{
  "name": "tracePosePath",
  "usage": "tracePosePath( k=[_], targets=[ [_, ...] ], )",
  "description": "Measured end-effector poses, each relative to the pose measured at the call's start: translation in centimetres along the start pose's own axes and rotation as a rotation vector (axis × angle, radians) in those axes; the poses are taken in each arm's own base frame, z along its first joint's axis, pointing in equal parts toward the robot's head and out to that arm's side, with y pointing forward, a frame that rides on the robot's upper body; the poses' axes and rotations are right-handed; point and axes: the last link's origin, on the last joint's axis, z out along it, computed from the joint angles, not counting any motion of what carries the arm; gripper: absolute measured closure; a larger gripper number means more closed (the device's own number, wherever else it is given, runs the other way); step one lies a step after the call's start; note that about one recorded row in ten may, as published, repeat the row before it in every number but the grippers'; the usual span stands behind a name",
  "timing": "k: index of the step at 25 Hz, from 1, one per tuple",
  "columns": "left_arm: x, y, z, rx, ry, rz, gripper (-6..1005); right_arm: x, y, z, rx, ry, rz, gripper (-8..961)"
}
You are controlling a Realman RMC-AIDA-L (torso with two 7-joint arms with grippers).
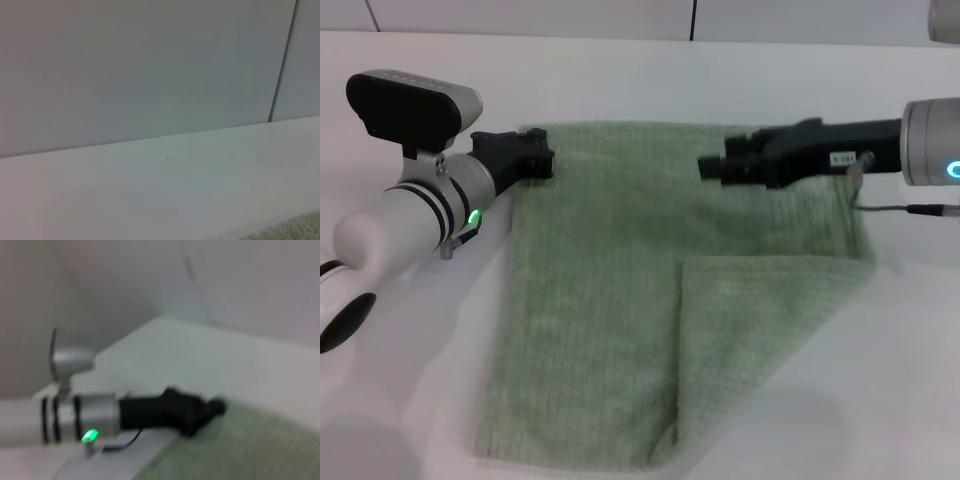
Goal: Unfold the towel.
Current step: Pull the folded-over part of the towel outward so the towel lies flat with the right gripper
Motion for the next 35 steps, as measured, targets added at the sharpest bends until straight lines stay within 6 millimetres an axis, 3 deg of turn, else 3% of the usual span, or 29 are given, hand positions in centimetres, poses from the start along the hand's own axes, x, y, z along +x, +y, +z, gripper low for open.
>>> tracePosePath(
  k=[12,21,28,35],
  targets=[
    [0.0,0.1,0.0,-0.005,0.001,0.003,1001,-1.5,1.1,-0.7,-0.062,0.326,-0.026,404],
    [0.0,0.1,0.0,-0.006,0.001,0.004,1001,-1.1,1.7,1.7,-0.026,0.471,-0.096,427],
    [0.0,0.2,0.0,-0.008,0.002,0.005,1001,0.1,1.9,4.3,-0.015,0.489,-0.173,445],
    [0.1,0.3,0.0,-0.010,0.005,0.006,1001,0.2,1.6,5.6,0.022,0.496,-0.212,463]
  ],
)
